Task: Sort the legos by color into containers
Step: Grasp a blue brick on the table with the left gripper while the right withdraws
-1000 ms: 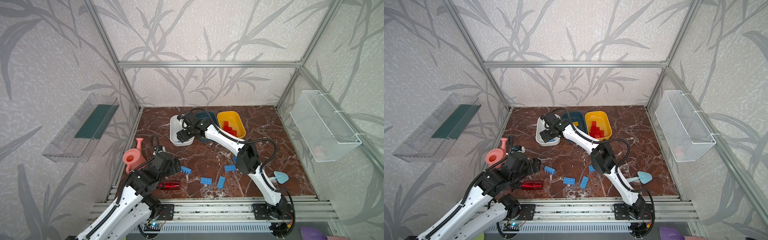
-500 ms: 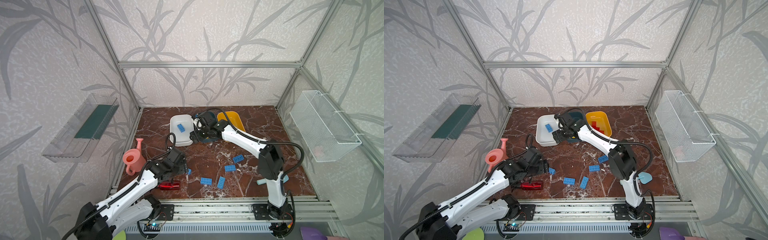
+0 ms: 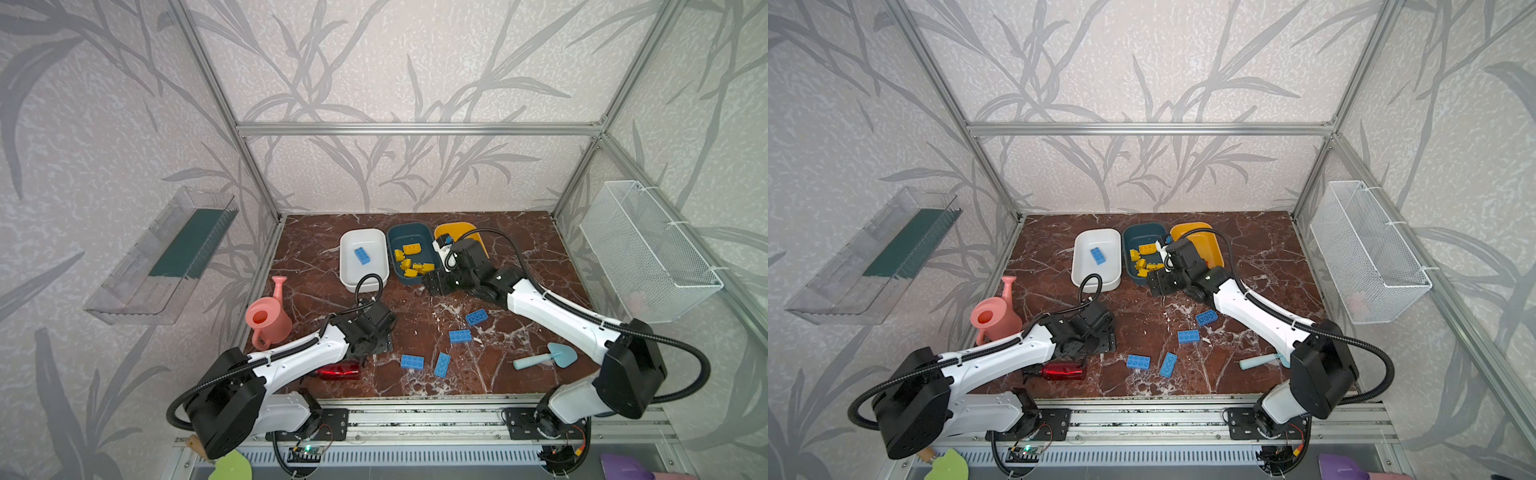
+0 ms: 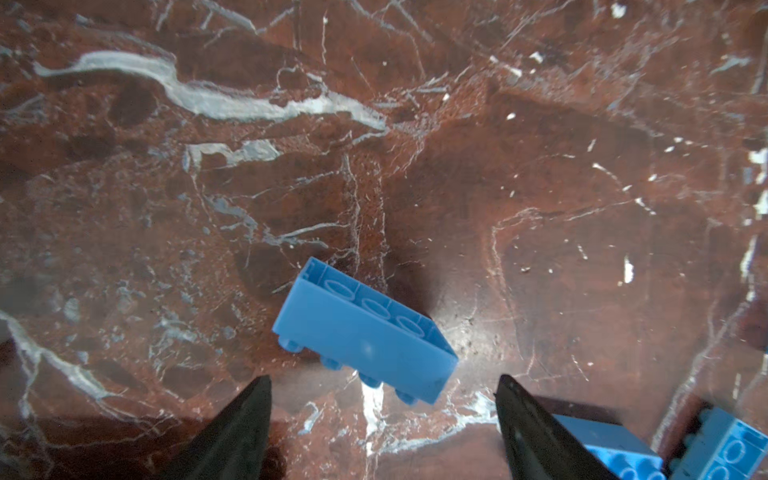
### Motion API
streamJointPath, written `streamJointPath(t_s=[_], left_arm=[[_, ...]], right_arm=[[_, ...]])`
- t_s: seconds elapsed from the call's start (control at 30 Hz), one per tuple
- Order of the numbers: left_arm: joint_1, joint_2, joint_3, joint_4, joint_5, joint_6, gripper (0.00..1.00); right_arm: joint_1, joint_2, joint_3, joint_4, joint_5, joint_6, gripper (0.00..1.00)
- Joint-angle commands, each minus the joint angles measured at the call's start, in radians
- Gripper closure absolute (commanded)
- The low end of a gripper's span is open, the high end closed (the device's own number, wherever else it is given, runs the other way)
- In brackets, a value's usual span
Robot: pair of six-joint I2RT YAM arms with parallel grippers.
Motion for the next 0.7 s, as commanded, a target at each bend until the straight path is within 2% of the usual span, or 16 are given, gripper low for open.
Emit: streamJointPath(t_s=[0.0, 0.17, 0.37, 0.53, 0.67], left_arm=[[-0.003, 0.036, 0.046, 0.023, -0.043, -0.023, 0.17], [-0.002, 0.124, 0.118, -0.015, -0.079, -0.021, 0.25], [-0.004, 0.201, 0.167, 0.0, -0.068, -0.007, 0.41], [-0.01, 0.218, 0.173, -0.008, -0.075, -0.004, 0.44], [-0.019, 0.234, 0.18, -0.014, -0.081, -0.002, 0.51]], right_arm=[[-0.008, -0.075, -0.066, 0.04, 0.02, 0.021, 0.14], [-0.009, -0.148, -0.16, 0.038, 0.03, 0.029, 0.14], [-0.01, -0.204, -0.222, 0.021, 0.041, 0.028, 0.14], [-0.011, -0.24, -0.254, 0.014, 0.047, 0.026, 0.14], [-0.01, -0.257, -0.268, 0.016, 0.048, 0.026, 0.14]])
